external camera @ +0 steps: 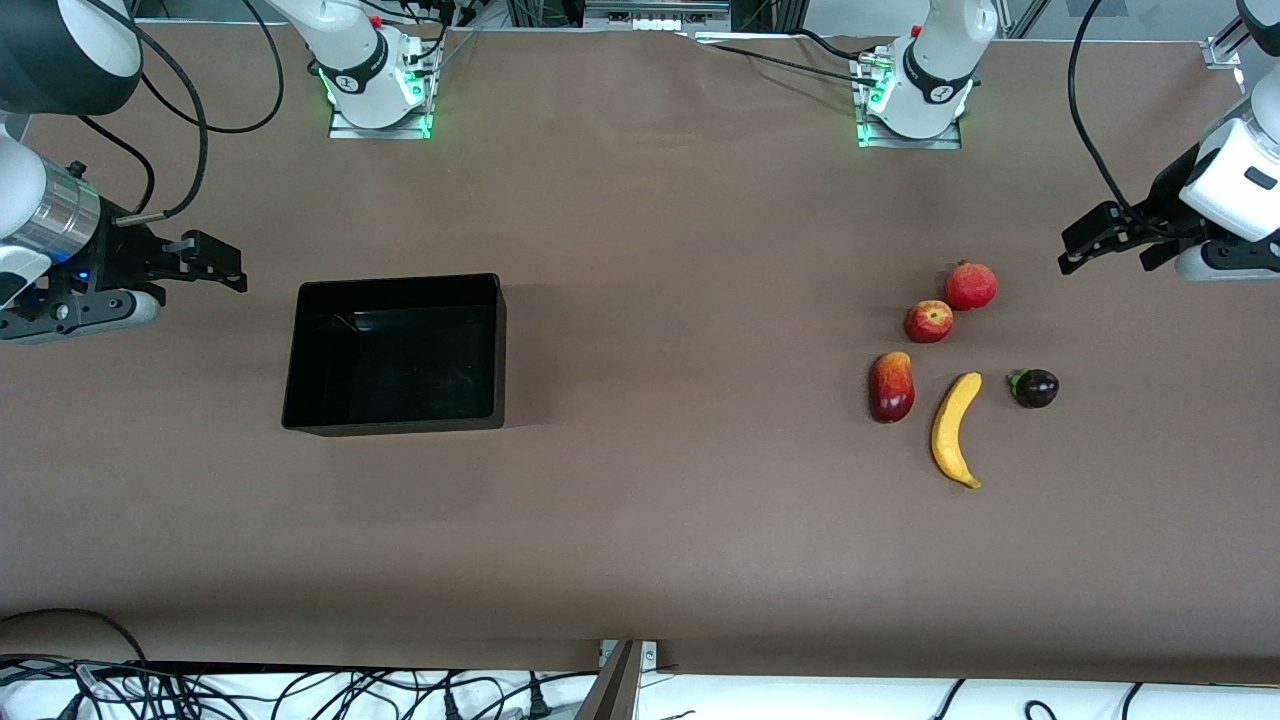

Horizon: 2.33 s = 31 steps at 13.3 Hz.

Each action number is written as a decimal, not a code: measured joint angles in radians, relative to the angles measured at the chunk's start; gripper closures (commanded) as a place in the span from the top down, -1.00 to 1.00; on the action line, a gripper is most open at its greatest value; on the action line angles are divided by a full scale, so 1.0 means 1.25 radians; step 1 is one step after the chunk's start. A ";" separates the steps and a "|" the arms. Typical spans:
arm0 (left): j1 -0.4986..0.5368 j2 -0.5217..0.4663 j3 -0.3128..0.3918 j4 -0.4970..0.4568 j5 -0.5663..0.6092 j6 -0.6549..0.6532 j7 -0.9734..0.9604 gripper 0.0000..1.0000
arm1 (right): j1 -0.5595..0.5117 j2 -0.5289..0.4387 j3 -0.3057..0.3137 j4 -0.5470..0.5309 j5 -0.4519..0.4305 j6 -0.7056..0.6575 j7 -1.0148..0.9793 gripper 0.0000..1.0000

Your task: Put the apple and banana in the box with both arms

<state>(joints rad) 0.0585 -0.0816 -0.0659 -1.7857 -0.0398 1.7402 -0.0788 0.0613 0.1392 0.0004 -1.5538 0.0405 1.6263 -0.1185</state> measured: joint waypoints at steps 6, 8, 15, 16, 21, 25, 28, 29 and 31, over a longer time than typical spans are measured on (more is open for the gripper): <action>-0.007 -0.002 -0.015 0.024 0.053 -0.053 0.082 1.00 | 0.000 0.000 0.000 0.000 0.000 0.000 0.000 1.00; -0.009 0.000 -0.032 0.039 0.068 -0.057 0.081 1.00 | 0.000 0.001 0.000 0.000 -0.001 0.000 0.001 1.00; -0.004 0.005 -0.033 0.056 0.069 -0.073 0.081 1.00 | -0.001 0.061 -0.012 -0.158 -0.046 0.232 0.007 1.00; -0.004 0.007 -0.033 0.059 0.069 -0.073 0.081 1.00 | -0.002 0.073 -0.023 -0.202 -0.046 0.293 0.008 1.00; -0.005 0.014 -0.033 0.066 0.069 -0.073 0.081 1.00 | -0.007 0.120 -0.061 -0.393 -0.046 0.538 0.013 0.96; -0.008 0.014 -0.035 0.067 0.069 -0.073 0.081 1.00 | -0.011 0.127 -0.071 -0.509 -0.046 0.655 0.021 0.10; -0.008 0.015 -0.035 0.068 0.069 -0.073 0.081 1.00 | -0.013 0.126 -0.077 -0.535 -0.046 0.659 0.025 -1.00; -0.008 0.015 -0.035 0.068 0.069 -0.074 0.081 1.00 | -0.013 0.126 -0.077 -0.537 -0.045 0.659 0.025 -1.00; -0.008 0.015 -0.035 0.068 0.068 -0.086 0.081 1.00 | -0.013 0.122 -0.076 -0.534 -0.045 0.658 0.025 -1.00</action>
<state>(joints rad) 0.0485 -0.0623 -0.1095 -1.7003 0.0459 1.6323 0.0222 0.0447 0.2921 -0.0945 -2.2215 -0.0152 2.4483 -0.0872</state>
